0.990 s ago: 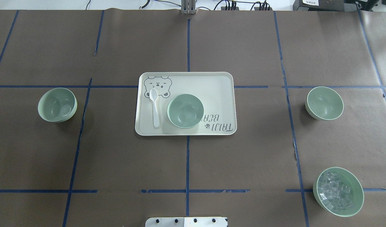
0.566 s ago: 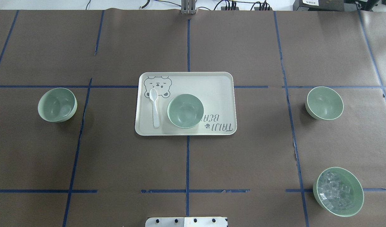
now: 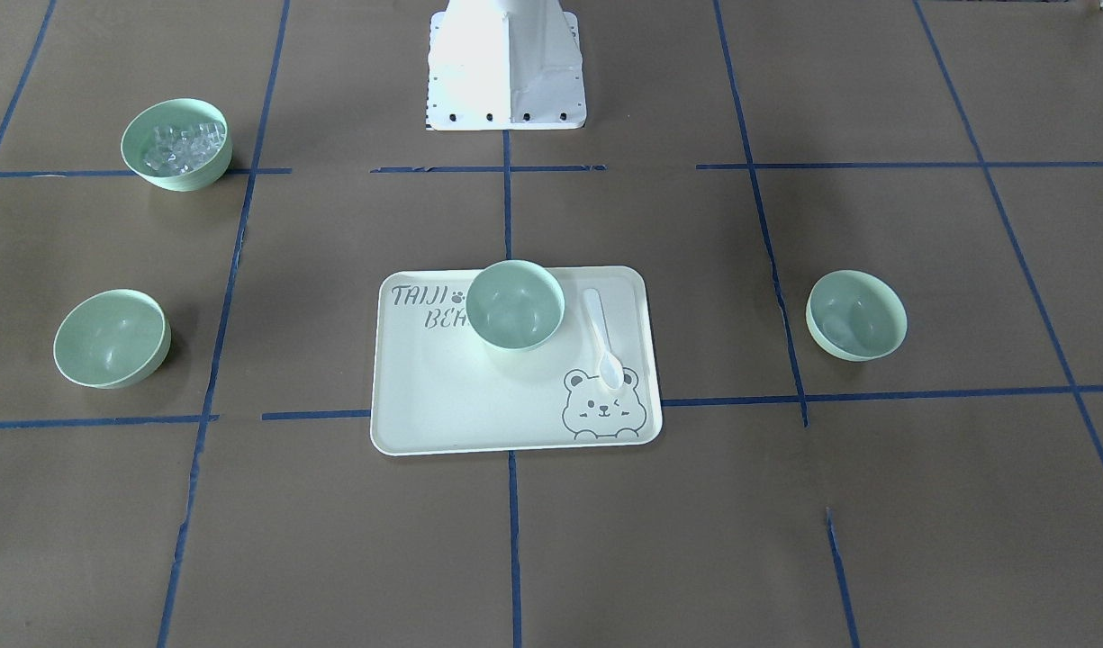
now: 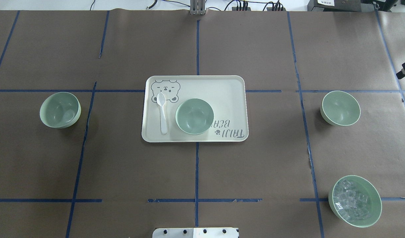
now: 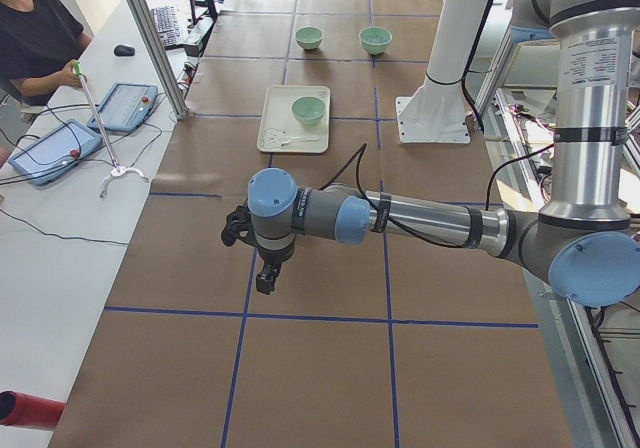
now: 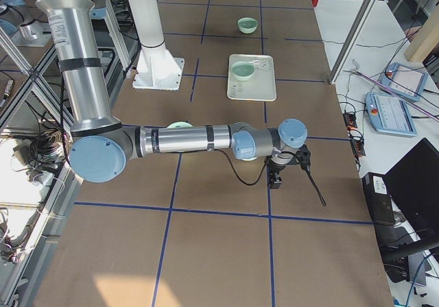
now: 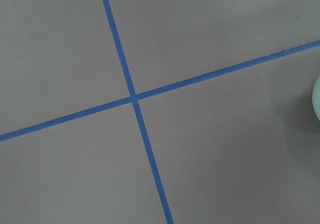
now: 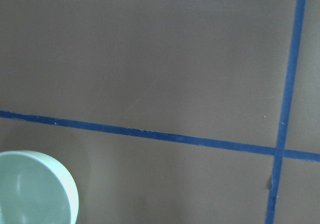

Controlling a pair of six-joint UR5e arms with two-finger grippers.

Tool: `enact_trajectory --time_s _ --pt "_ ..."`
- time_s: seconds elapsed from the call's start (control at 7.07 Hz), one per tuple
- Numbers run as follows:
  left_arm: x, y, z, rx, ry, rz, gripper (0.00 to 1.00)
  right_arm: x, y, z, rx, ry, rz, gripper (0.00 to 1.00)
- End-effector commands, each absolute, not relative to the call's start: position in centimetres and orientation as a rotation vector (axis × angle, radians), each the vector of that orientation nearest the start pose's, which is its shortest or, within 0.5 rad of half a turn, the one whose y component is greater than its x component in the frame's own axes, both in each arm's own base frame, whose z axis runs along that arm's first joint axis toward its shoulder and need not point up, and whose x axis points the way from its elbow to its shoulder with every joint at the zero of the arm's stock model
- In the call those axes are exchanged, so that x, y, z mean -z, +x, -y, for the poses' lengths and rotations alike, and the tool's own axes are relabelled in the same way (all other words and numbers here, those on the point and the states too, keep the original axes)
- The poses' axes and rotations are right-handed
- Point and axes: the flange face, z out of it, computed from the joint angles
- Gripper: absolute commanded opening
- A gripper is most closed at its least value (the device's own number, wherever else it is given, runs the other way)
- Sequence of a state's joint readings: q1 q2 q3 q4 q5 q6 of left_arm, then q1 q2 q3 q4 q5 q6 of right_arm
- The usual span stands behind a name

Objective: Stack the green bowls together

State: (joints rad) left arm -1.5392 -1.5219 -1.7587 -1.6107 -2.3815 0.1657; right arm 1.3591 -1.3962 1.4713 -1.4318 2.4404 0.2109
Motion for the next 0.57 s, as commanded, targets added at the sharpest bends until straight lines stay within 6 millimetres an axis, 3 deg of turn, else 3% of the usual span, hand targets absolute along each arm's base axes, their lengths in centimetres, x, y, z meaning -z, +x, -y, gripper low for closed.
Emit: enact_trajectory --time_s 0.0,0.14,0.42 --pt "-58.0 -4.6 48.1 -0.267 0.248 -0.793 1.0 -58.6 -14.2 54.9 -0.014 0.032 0.923 1.0" --pt "-58.1 -4.6 48.1 -0.266 0.249 -0.789 1.0 -59.7 -17.2 52.6 0.0 0.07 0.908 1.0" --pt "-58.1 -4.6 48.2 -0.275 0.268 -0.785 1.0 -60.4 -18.2 51.5 -0.011 0.066 0.901 0.98"
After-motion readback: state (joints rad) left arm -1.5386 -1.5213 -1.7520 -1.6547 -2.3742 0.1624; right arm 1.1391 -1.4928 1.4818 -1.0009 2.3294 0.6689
